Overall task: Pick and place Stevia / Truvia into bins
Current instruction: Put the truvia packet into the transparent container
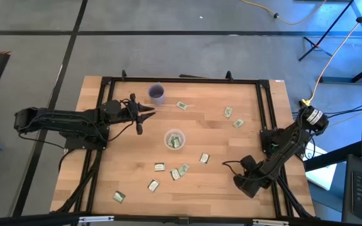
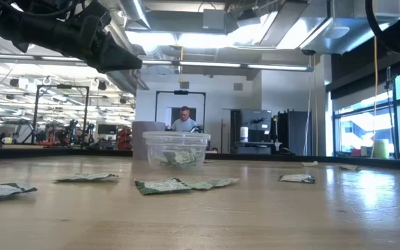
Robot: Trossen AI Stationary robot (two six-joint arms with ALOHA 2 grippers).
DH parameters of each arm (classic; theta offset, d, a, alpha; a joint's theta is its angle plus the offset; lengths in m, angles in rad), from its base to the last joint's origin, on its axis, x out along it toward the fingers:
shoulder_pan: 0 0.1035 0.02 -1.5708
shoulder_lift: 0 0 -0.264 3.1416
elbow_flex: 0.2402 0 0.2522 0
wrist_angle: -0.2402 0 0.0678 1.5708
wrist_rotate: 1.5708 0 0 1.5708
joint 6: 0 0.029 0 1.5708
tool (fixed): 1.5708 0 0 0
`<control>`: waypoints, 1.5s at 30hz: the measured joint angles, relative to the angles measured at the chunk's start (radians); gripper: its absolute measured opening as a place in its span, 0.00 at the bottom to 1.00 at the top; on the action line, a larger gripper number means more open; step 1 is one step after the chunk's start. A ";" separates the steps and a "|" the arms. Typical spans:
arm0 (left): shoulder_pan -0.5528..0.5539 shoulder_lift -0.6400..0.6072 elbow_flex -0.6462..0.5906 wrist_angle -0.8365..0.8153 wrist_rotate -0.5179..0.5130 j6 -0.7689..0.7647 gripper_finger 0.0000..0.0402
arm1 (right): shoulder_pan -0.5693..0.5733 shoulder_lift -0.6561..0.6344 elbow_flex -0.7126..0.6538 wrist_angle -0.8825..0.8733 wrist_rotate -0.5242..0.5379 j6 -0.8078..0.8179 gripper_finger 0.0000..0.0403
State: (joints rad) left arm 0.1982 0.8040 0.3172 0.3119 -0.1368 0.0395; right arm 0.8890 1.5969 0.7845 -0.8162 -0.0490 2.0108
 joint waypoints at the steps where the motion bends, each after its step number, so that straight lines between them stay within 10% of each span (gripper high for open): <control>1: 0.000 0.000 0.000 0.000 0.000 0.000 0.21 | 0.000 -0.001 0.000 -0.003 -0.001 -0.003 0.02; 12: 0.000 0.000 0.000 -0.002 0.000 0.000 0.21 | -0.073 0.000 0.088 -0.027 0.163 -0.209 0.03; 24: 0.000 0.000 0.000 0.007 0.000 0.000 0.21 | -0.378 -0.002 0.286 0.078 0.519 -1.011 0.03; 35: 0.000 0.000 0.000 0.007 0.000 0.023 0.21 | -0.681 0.010 0.344 0.544 0.329 -1.765 0.03; 45: 0.000 0.000 0.000 0.011 0.000 0.026 0.21 | -0.813 0.185 0.370 0.713 0.114 -1.912 0.01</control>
State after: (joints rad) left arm 0.1983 0.8041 0.3172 0.3229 -0.1371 0.0658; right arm 0.0764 1.7820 1.1543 -0.1028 0.0652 0.0990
